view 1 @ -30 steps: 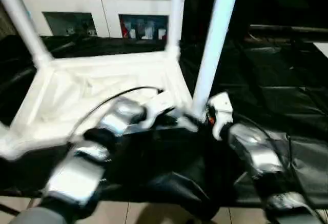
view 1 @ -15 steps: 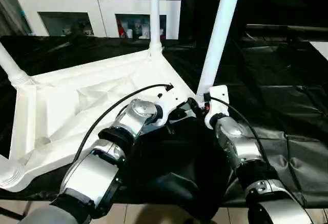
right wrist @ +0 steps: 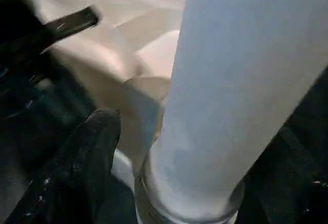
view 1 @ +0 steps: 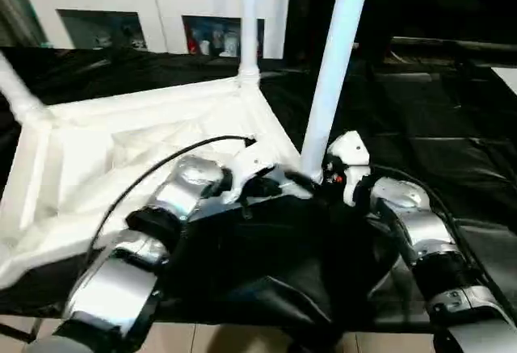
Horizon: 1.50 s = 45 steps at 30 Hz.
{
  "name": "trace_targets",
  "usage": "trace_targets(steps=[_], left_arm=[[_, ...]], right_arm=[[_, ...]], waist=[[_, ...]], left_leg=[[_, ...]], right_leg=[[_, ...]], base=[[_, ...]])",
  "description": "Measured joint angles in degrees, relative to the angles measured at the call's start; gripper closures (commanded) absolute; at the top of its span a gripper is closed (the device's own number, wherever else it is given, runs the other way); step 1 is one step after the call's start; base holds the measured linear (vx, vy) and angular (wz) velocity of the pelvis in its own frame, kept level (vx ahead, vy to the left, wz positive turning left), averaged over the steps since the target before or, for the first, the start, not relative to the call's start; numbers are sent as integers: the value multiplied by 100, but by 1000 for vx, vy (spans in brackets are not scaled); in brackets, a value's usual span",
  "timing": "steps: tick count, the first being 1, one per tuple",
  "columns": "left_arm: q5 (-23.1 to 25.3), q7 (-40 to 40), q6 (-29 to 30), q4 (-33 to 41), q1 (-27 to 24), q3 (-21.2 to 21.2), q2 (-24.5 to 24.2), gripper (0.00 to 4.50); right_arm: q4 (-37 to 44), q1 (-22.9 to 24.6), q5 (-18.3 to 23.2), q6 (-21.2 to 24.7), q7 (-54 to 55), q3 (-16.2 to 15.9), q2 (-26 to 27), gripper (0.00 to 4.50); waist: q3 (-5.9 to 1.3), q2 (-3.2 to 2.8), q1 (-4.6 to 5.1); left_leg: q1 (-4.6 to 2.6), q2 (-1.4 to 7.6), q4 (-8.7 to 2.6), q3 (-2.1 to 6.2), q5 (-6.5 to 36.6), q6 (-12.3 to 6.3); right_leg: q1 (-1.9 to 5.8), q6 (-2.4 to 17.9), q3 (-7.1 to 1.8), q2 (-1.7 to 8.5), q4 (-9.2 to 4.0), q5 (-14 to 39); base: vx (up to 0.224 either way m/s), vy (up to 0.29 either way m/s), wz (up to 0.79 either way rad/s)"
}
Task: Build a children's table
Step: Rotate leg to tighten
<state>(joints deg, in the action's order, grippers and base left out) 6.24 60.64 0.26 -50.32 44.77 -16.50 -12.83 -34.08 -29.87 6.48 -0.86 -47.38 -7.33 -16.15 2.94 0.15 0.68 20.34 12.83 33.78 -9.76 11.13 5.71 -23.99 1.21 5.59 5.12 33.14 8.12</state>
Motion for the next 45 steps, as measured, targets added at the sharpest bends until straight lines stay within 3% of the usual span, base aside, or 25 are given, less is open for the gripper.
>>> trace_targets(steps=[5, 10, 14, 23, 36, 45], left_arm=[[-202, 806, -67, 544, -372, -42, -459, 450], [-236, 946, -139, 674, -513, 66, -646, 450], [-267, 899, -253, 775, -631, 88, -697, 450], [-300, 1231, -350, 670, -554, -17, -753, 450], [-343, 1299, -286, 897, -705, -16, -854, 450], [-348, 1352, -276, 886, -693, -25, -889, 450]], right_arm=[[-174, -40, -15, -190, -216, -224, 156, 77], [-388, -155, -60, -270, -358, -304, 285, 77], [-421, -141, -88, -299, -487, -338, 261, 77], [-56, -91, 193, -49, -1083, -312, 5, 77], [-97, -34, 132, -85, -1451, -448, -46, 77], [-715, -294, -20, -236, -1442, -497, 41, 103]], waist=[[11, 28, -52], [11, 44, -71], [3, 101, -71], [5, 98, -104], [-3, 120, -99], [-3, 114, -94]], left_leg=[[-12, 6, -1, -4, 7, 15], [-19, 5, 0, -9, 17, 31], [-27, 6, -2, -11, 17, 32], [-25, 5, 0, -11, 17, 32], [-27, 6, 3, -10, 17, 33], [-31, 5, 11, -10, 16, 34]], right_leg=[[2, 0, -6, 1, 9, 0], [4, 0, -19, 4, 12, -1], [2, -6, -21, 2, 26, 4], [3, -3, -23, 4, 29, 5], [2, -4, -22, 4, 39, 7], [1, -3, -23, 3, 56, 6]], base=[[0, 0, 0], [0, 0, 0], [0, 0, 0], [0, 0, 0], [0, 0, 0], [0, 0, 0]])
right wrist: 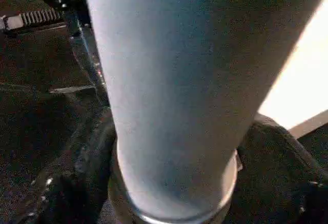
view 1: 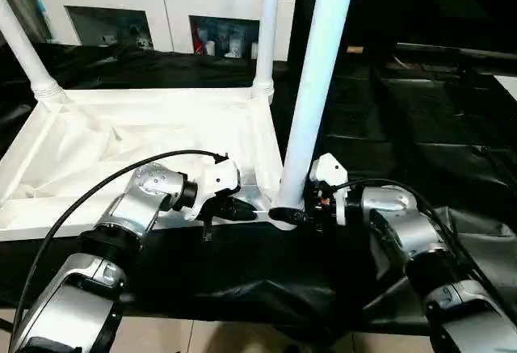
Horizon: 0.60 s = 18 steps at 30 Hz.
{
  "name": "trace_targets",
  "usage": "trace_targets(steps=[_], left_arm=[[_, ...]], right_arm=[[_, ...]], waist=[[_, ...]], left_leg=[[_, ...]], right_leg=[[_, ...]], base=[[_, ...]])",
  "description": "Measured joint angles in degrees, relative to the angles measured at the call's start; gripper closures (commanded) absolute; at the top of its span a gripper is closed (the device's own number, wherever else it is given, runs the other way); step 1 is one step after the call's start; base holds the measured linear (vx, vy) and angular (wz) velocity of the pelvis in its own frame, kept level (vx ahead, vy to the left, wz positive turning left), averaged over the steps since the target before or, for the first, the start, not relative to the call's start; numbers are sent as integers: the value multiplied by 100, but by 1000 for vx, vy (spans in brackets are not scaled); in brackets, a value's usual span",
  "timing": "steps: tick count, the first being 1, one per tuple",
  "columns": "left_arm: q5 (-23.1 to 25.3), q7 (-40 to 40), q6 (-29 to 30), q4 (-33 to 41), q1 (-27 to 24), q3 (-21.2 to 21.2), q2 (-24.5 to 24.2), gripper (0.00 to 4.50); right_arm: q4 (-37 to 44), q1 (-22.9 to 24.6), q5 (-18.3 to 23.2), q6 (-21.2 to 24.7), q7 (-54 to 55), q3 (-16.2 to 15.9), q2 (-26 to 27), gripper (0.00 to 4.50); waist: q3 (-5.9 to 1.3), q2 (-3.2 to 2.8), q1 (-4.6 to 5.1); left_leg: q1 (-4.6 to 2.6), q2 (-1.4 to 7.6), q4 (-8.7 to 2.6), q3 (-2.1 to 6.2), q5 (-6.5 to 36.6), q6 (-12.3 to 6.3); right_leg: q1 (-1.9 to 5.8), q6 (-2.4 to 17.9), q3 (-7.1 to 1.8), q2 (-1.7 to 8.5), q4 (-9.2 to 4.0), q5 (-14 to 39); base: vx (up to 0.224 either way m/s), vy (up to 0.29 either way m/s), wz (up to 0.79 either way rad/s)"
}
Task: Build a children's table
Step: Rotate leg to tighten
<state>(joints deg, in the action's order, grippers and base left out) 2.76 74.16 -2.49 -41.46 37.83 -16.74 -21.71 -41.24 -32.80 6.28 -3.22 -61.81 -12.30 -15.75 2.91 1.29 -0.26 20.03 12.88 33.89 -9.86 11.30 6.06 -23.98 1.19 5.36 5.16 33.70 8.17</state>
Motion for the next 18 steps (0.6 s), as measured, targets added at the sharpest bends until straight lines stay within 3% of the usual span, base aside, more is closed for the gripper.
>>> trace_targets(steps=[8, 18], left_arm=[[17, -23, 59, 0, 16, 3, 1, 450], [65, -208, 123, -37, 25, 3, 4, 450]], right_arm=[[-188, -99, -31, -107, -89, -50, 25, 173], [-449, -167, 14, -130, 48, 80, 165, 181]], waist=[[0, 7, 2], [-9, 22, 12]], left_leg=[[-4, 0, 5, 2, -1, 2], [-9, 0, 9, 3, -1, 3]], right_leg=[[-3, -1, 0, 0, 24, 1], [-1, 1, -1, 0, 29, 0]], base=[[0, 0, 0], [0, 0, 0]])
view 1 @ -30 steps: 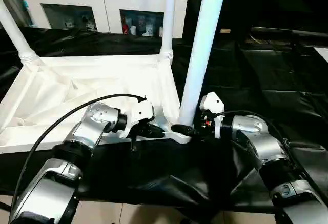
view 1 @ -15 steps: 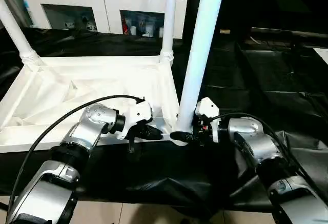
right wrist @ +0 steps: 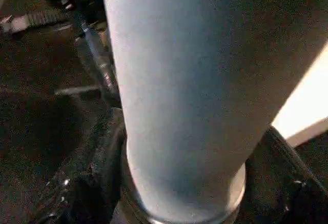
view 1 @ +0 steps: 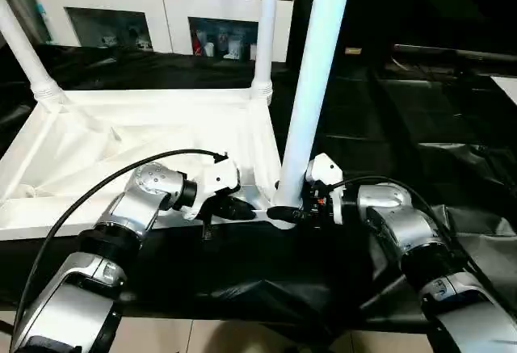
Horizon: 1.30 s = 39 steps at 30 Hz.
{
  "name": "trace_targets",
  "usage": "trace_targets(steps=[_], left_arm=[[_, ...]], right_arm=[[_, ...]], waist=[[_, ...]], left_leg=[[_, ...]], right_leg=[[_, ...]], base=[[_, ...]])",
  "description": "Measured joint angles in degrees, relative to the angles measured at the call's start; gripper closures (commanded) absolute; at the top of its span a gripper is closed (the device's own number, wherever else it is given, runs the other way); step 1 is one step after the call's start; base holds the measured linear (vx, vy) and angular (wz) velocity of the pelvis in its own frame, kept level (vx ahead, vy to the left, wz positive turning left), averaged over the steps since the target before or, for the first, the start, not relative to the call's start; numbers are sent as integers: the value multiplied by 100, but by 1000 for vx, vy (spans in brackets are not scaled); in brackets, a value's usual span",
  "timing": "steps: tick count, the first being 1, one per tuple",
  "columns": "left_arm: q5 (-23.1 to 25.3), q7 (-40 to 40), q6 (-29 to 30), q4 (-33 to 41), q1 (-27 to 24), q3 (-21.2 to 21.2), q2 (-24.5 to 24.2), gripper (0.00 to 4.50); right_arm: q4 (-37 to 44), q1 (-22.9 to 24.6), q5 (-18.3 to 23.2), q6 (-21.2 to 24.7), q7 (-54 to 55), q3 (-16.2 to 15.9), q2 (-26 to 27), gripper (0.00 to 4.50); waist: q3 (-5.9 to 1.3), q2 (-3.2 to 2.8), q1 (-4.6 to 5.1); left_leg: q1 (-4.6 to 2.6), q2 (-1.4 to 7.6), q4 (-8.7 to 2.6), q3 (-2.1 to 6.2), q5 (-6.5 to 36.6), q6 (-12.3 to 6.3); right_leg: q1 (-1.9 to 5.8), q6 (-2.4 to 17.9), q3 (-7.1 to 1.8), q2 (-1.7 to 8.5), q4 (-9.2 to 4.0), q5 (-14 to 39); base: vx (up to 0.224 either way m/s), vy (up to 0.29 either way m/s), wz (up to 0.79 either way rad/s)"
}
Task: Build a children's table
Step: Rotate leg to tighten
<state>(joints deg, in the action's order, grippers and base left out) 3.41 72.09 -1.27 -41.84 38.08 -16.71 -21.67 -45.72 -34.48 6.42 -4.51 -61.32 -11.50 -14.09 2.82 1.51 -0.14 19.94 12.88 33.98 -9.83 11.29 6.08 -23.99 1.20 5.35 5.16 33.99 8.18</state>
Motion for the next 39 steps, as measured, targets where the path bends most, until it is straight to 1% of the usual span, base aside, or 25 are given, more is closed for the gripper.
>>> trace_targets(steps=[1, 5, 7, 9, 11, 15, 19, 20, 21, 23, 24, 25, 26, 29, 31, 32, 34, 37, 39], left_arm=[[36, -230, 48, -108, 52, 23, 78, 450], [284, -1741, 367, -806, 514, 141, 712, 450], [315, -2211, 473, -998, 622, 159, 958, 450], [317, -2534, 577, -1147, 728, 162, 1164, 450], [320, -2708, 610, -1312, 836, 162, 1258, 450], [351, -2740, 555, -1485, 933, 161, 1286, 450], [420, -2736, 411, -1582, 982, 129, 1285, 450], [426, -2726, 358, -1597, 993, 100, 1284, 450], [426, -2690, 314, -1599, 994, 78, 1283, 450], [430, -2584, 229, -1601, 995, 52, 1227, 450], [430, -2569, 220, -1611, 997, 57, 1189, 450], [430, -2519, 187, -1624, 999, 52, 1145, 450], [431, -2360, 65, -1626, 999, 28, 1095, 450], [419, -1713, -308, -1542, 900, -18, 838, 450], [397, -1310, -488, -1464, 835, -27, 658, 450], [351, -1054, -602, -1408, 777, -30, 560, 450], [331, -787, -687, -1309, 728, -73, 509, 450], [282, -283, -856, -1177, 659, -183, 402, 450], [210, 27, -915, -1070, 589, -215, 360, 450]], right_arm=[[-87, -12, 0, 18, 278, 99, 85, 181], [-582, -243, -2, 294, 2557, 707, 713, 182], [-738, -352, -4, 335, 3388, 886, 926, 182], [-807, -405, -3, 358, 3997, 998, 1104, 182], [-860, -461, -10, 390, 4420, 1062, 1249, 182], [-895, -492, -59, 389, 4648, 1106, 1346, 182], [-951, -534, -85, 372, 4555, 1126, 1321, 182], [-927, -511, -83, 352, 4425, 1150, 1274, 147], [-869, -458, -70, 321, 4299, 1155, 1223, 126], [-650, -316, 33, 258, 3901, 1159, 1119, 103], [-578, -316, 62, 241, 3760, 1152, 1105, 103], [-446, -314, 77, 235, 3604, 1138, 1040, 89], [-192, -285, 85, 263, 3276, 1031, 917, 69], [512, -32, 101, 418, 1958, 618, 172, 65], [748, 135, 100, 457, 1362, 443, -123, 65], [846, 243, 100, 488, 1054, 349, -226, 65], [916, 357, 99, 530, 773, 243, -300, 65], [1334, 535, 140, 628, 209, 101, -568, 65], [1440, 584, 175, 696, -4, 31, -647, 65]], waist=[[-3, 4, -2], [-4, 5, 6], [-4, 5, 24], [-6, 3, 18], [-7, 0, 1], [-7, 0, 0], [-7, 0, 5], [-6, 2, 0], [-6, 3, -5], [-5, 3, 4], [-6, 3, 23], [-5, 4, 42], [-6, 4, 49], [-10, 10, -5], [-12, 12, -25], [-12, 11, -32], [-12, 10, -53], [-14, 6, -152], [-13, 6, -193]], left_leg=[[-3, -1, 1, 0, 0, 1], [-1, -11, 17, 1, -12, 23], [0, -12, 20, 3, -12, 23], [4, -12, 20, 9, -12, 23], [5, -12, 17, 12, -12, 22], [10, -12, 17, 17, -12, 22], [12, -11, 17, 17, -12, 22], [15, -11, 17, 17, -12, 21], [15, -11, 17, 17, -12, 21], [24, -10, 15, 12, -12, 21], [26, -9, 15, 13, -12, 21], [24, -7, 15, 15, -12, 21], [24, -6, 11, 17, -12, 21], [18, -4, -11, 16, -13, 20], [16, 0, -20, 16, -13, 19], [15, 0, -28, 14, -13, 19], [16, 1, -28, 13, -13, 19], [13, 2, -25, 2, -10, 15], [13, 3, -23, -3, -8, 11]], right_leg=[[3, -2, 0, 0, 2, 1], [3, -11, -2, 3, 0, 6], [2, -13, 2, 4, -6, 7], [3, -13, 9, 4, -12, 7], [3, -13, 12, 3, -11, 7], [6, -13, 16, 3, -21, 6], [4, -13, 19, 3, -43, 6], [3, -13, 20, 3, -48, 6], [2, -13, 21, 3, -51, 6], [4, -10, 15, 3, -50, 0], [3, -11, 17, 3, -49, -4], [3, -11, 21, 0, -49, -5], [1, -11, 25, -1, -49, -5], [6, -11, 25, -3, -49, -5], [6, 3, 26, -6, -46, -13], [4, 3, 25, -6, -46, -10], [4, 4, 24, -6, -46, -5], [11, 3, 11, 4, -51, 1], [9, 3, 7, 10, -53, 1]], base=[[0, 0, 0], [0, 0, 0], [0, 0, 0], [0, 0, 0], [0, 0, 0], [0, 0, 0], [0, 0, 0], [0, 0, 0], [0, 0, 0], [0, 0, 0], [0, 0, 0], [0, 0, 0], [0, 0, 0], [0, 0, 0], [0, 0, 0], [0, 0, 0], [0, 0, 0], [0, 0, 0], [0, 0, 0]])
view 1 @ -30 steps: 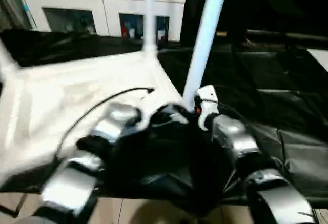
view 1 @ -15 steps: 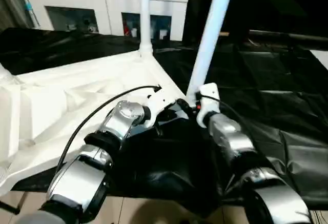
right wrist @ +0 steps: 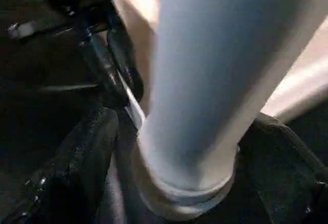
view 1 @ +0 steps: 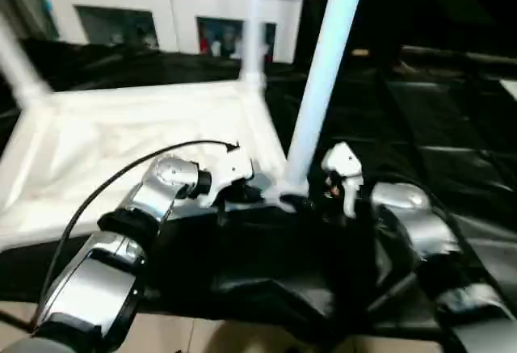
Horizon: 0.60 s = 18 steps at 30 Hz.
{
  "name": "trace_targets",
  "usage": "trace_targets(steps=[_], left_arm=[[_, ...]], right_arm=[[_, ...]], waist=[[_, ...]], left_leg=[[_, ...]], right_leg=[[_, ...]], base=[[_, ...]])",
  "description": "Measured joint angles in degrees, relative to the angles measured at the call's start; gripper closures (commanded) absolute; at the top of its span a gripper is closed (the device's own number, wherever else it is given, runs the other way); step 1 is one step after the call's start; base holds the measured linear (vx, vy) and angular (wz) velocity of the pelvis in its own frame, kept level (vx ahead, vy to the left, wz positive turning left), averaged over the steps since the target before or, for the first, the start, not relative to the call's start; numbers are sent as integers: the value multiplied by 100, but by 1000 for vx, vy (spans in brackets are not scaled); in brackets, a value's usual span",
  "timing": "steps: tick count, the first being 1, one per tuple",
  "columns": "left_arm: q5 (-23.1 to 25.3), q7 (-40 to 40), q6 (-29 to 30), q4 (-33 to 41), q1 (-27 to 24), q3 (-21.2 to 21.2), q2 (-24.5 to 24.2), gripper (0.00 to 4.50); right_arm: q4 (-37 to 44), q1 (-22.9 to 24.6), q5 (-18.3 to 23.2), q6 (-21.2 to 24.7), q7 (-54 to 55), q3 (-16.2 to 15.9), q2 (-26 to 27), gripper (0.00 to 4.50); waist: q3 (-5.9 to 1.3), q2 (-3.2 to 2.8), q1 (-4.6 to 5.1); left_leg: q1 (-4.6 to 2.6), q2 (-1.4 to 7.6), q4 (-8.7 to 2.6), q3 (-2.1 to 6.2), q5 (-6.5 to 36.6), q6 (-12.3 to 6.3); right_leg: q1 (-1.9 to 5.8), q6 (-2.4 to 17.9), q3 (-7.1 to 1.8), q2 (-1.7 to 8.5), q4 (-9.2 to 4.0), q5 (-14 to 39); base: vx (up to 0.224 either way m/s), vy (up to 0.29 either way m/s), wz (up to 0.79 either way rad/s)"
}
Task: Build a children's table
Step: Rotate leg to tighten
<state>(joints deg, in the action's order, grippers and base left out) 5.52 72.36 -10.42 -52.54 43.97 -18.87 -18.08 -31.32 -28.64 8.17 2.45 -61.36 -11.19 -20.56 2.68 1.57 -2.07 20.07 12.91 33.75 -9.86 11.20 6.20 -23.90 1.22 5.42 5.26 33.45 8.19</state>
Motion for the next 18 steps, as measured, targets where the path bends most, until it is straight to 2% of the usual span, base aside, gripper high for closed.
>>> trace_targets(steps=[7, 11, 12, 18], left_arm=[[-69, 440, -26, 55, -58, -15, -16, 450], [-58, 438, -63, 50, -58, -16, -16, 450], [-58, 439, -69, 50, -58, -19, -16, 450], [-62, 458, -78, 51, -60, -19, -10, 450]], right_arm=[[160, 99, 56, 230, -157, -62, 0, 65], [192, 113, 62, 268, -248, -64, -37, 102], [201, 119, 62, 294, -274, -64, -42, 124], [355, 202, 37, 365, -311, -132, -132, 167]], waist=[[1, -1, -45], [1, -1, -45], [1, -1, -46], [1, -1, -55]], left_leg=[[0, 0, -2, -2, 0, 1], [2, -1, -2, -1, 0, 2], [2, 0, -2, -1, 0, 2], [4, -1, -2, -1, 0, 2]], right_leg=[[2, -1, -2, 1, 3, 0], [2, -2, -1, 0, 4, 1], [3, -2, -1, 0, 4, 1], [3, -5, -1, 0, 4, 3]], base=[[0, 0, 0], [0, 0, 0], [0, 0, 0], [0, 0, 0]])
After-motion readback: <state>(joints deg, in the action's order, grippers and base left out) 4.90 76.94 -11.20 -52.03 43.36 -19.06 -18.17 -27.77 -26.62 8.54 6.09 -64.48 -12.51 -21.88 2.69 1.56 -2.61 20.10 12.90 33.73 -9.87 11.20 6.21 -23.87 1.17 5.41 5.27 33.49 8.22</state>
